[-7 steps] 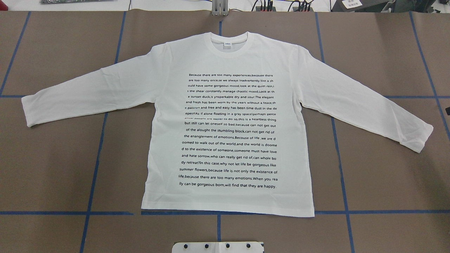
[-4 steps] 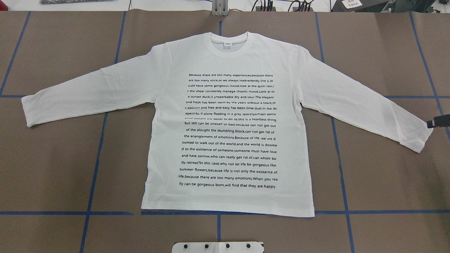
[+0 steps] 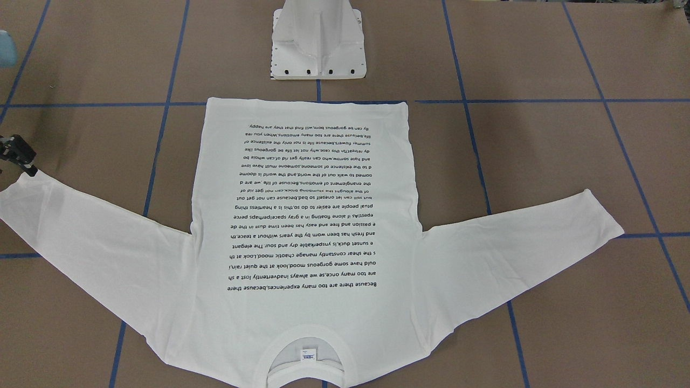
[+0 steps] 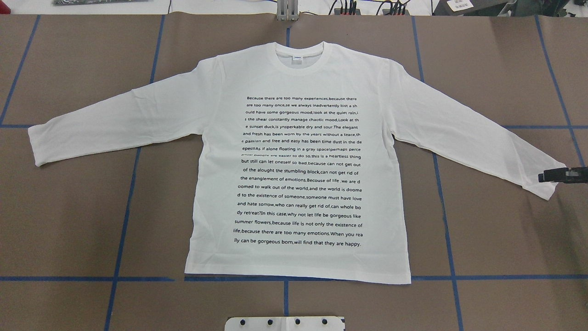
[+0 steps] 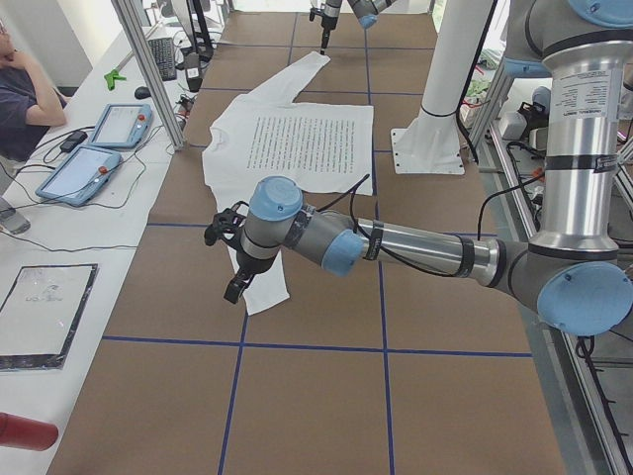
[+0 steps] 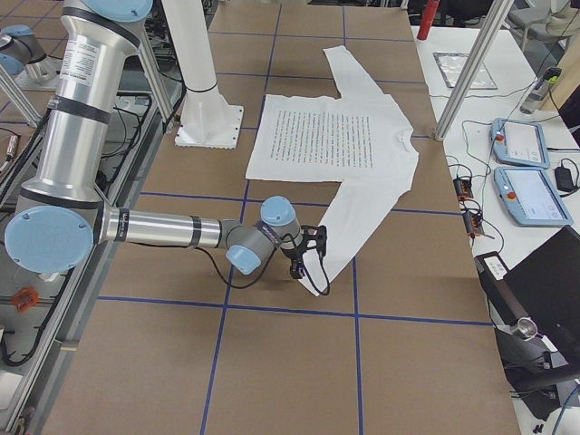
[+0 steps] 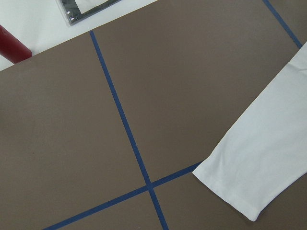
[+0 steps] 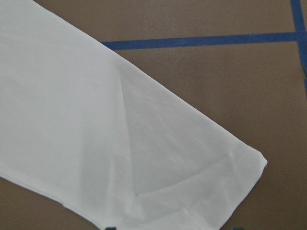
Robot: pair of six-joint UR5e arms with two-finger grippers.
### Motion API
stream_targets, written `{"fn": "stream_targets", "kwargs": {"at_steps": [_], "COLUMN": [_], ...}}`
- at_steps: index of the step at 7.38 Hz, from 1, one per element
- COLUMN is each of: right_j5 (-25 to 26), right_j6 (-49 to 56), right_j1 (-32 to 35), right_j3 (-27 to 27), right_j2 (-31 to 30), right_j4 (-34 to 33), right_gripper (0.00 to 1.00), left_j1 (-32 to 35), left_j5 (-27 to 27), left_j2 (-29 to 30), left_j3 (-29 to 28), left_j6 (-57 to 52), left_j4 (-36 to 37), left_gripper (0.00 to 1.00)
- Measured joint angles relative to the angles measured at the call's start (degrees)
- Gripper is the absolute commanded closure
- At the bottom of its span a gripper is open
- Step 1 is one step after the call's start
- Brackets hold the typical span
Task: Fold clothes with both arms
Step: 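Grasp the sleeve cuff nearest the right gripper with the right gripper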
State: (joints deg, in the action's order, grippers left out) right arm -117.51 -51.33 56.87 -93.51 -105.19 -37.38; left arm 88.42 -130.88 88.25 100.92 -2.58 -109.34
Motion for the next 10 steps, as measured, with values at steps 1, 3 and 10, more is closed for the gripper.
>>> {"fn": "stream_targets", "kwargs": {"at_steps": [1,3,10], "right_j5": [0.4,0.6,0.6], "right_j6": [-0.2,-0.4,-0.4], "right_j1": [-0.9,-1.8,-2.6], "right_j3": [0.7,1.8,2.4], "right_j2": [0.1,0.1,0.5], "right_j4": [0.1,0.1,0.9], "right_gripper": [0.21,0.27,1.00], "left_j1": [0.0,0.0,0.0], "left_j5": [0.0,0.2,0.0], "left_j2": [0.0,0.0,0.0], "left_j3": [0.0,0.0,0.0], "left_j6": [0.0,-0.1,-0.1], "left_j4": [0.0,0.0,0.0], "left_gripper": [0.00,0.00,0.00]}}
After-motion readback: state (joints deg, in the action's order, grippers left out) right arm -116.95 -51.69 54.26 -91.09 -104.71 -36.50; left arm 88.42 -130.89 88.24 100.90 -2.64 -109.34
